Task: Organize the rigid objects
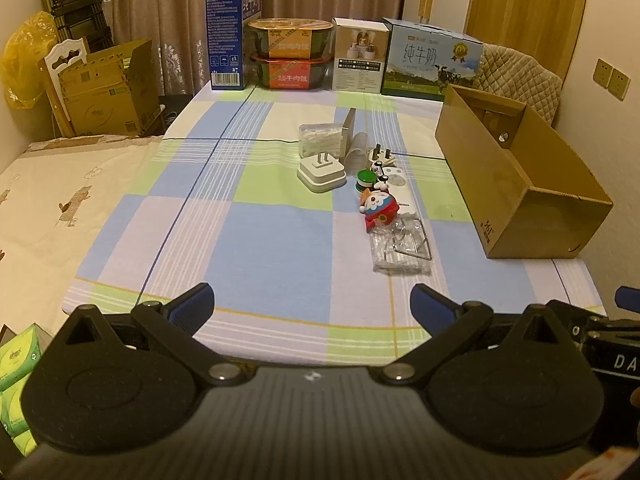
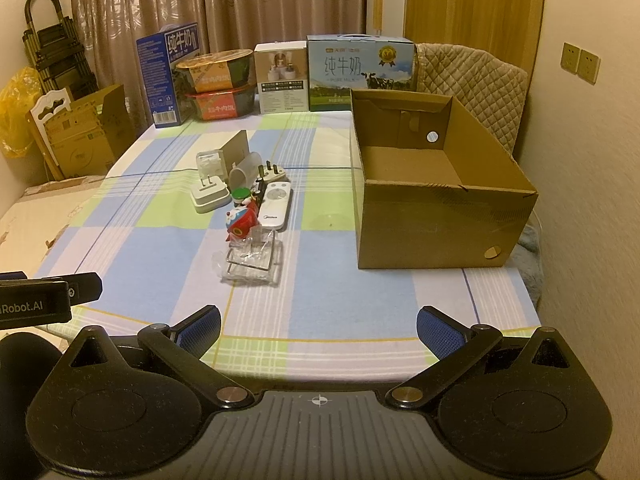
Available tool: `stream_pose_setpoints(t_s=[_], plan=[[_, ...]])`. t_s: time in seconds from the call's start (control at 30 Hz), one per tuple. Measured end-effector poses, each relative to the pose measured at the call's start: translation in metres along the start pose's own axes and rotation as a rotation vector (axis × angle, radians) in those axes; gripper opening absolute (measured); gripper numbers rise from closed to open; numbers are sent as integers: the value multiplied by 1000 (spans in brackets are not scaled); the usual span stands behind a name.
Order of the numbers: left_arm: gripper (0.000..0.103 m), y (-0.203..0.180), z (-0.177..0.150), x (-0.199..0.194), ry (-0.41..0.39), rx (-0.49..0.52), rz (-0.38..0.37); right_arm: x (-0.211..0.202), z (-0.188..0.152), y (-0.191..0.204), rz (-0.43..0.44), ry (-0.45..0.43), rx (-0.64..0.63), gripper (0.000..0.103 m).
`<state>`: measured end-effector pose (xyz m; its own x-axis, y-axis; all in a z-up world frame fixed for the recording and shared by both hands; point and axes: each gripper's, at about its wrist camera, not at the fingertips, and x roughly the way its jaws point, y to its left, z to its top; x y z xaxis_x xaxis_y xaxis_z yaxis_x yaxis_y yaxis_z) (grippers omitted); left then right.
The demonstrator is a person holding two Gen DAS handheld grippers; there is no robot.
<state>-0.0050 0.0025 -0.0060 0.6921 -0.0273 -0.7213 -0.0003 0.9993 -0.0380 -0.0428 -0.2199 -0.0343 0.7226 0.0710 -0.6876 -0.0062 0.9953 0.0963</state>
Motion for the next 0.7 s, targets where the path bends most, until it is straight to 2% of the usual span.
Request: stream_pose_setpoints(t_s=[0.7], plan=[[103, -1, 0, 1, -3, -1, -1, 3, 2, -2, -3, 1, -1, 101]])
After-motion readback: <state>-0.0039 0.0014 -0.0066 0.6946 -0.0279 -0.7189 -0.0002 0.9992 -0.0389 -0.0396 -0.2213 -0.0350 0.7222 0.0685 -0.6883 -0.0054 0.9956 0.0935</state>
